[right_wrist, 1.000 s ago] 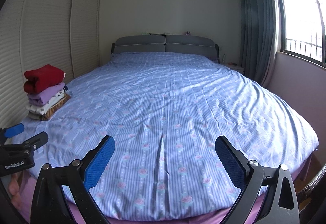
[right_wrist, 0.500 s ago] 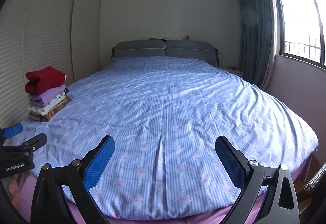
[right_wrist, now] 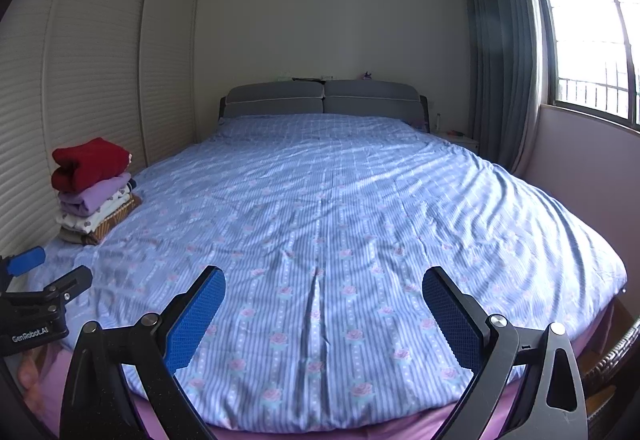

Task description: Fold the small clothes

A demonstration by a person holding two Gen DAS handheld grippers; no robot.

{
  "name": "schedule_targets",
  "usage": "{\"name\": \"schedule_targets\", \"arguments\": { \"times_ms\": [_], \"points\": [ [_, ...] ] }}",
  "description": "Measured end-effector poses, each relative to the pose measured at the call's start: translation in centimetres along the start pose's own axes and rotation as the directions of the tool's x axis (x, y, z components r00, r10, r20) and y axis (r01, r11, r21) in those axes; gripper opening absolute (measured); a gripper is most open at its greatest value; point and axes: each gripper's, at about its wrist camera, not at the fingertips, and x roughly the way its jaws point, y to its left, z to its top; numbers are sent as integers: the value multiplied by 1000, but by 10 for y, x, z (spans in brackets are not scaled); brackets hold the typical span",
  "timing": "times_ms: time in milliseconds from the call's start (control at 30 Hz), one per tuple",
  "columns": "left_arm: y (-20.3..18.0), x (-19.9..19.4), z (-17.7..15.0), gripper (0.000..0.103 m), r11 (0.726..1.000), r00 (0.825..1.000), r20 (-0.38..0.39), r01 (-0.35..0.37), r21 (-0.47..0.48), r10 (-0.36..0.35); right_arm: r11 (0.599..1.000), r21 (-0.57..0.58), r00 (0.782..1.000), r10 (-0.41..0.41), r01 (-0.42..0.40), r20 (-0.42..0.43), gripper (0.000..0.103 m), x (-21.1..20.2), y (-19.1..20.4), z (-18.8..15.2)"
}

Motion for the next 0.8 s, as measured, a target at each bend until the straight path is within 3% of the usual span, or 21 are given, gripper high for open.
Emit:
{"name": "schedule_targets", "arguments": {
  "times_ms": [800],
  "points": [
    [-1, -1, 0, 103, 1000, 1000, -1, 1, 0, -1, 1000, 6, 1000, 7, -7, -9, 100, 2, 2, 1]
  ]
}}
